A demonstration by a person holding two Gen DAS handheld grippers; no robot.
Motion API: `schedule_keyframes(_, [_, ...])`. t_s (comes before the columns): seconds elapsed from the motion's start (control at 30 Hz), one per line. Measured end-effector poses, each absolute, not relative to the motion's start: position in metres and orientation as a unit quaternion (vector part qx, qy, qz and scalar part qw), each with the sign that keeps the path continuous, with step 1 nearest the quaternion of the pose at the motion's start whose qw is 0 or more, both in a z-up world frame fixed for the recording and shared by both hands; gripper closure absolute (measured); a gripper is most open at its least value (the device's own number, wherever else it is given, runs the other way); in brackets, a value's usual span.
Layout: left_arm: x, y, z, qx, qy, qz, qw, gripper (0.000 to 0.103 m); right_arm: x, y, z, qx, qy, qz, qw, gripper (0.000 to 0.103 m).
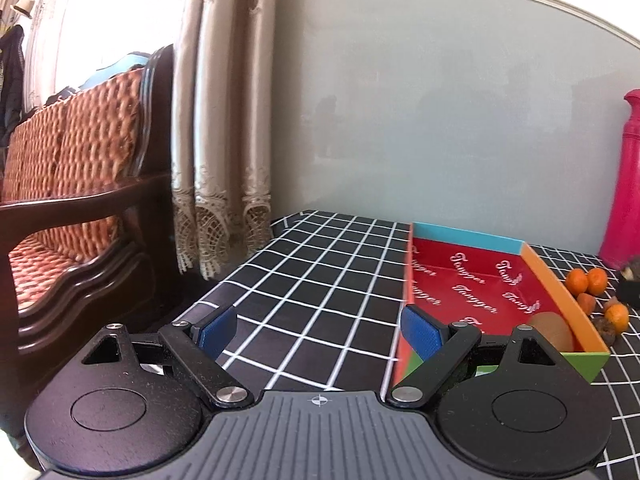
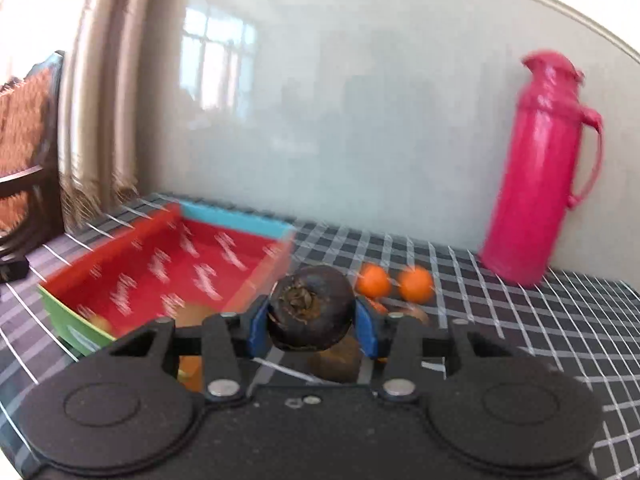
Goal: Organize fruits
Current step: 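Carry the dark brown fruit into the red box and open the right tool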
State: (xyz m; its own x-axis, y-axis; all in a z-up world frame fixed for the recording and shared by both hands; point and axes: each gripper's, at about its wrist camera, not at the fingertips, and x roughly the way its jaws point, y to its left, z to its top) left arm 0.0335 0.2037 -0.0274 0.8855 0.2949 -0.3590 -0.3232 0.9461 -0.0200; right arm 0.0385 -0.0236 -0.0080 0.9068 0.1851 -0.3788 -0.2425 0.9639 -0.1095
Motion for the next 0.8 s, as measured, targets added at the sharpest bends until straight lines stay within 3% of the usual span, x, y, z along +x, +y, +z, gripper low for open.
schedule_keyframes(0.27, [0.032,0.213,-0.028,-0.039,0.181,0.161,0.97,0.015,0.045,0.047,-0.028,-0.082,0.19,0.167,0.964,0.059])
schedule_keyframes(0.33, [0.032,0.214,-0.028,-0.035,0.182,0.161,0.969,0.015,0.042,0.058,-0.033,-0.096,0.184,0.17,0.963,0.055])
schedule_keyframes(0.4, [0.03,0.217,-0.028,-0.038,0.181,0.163,0.969,0.015,0.037,0.06,-0.032,-0.096,0.167,0.165,0.967,0.039])
schedule_keyframes(0.43, [0.03,0.219,-0.029,-0.04,0.182,0.164,0.969,0.015,0.034,0.057,-0.029,-0.092,0.155,0.161,0.97,0.036])
schedule_keyframes(0.8, [0.037,0.209,-0.027,-0.046,0.179,0.145,0.972,0.015,0.035,-0.014,-0.01,-0.052,0.127,0.079,0.987,0.027])
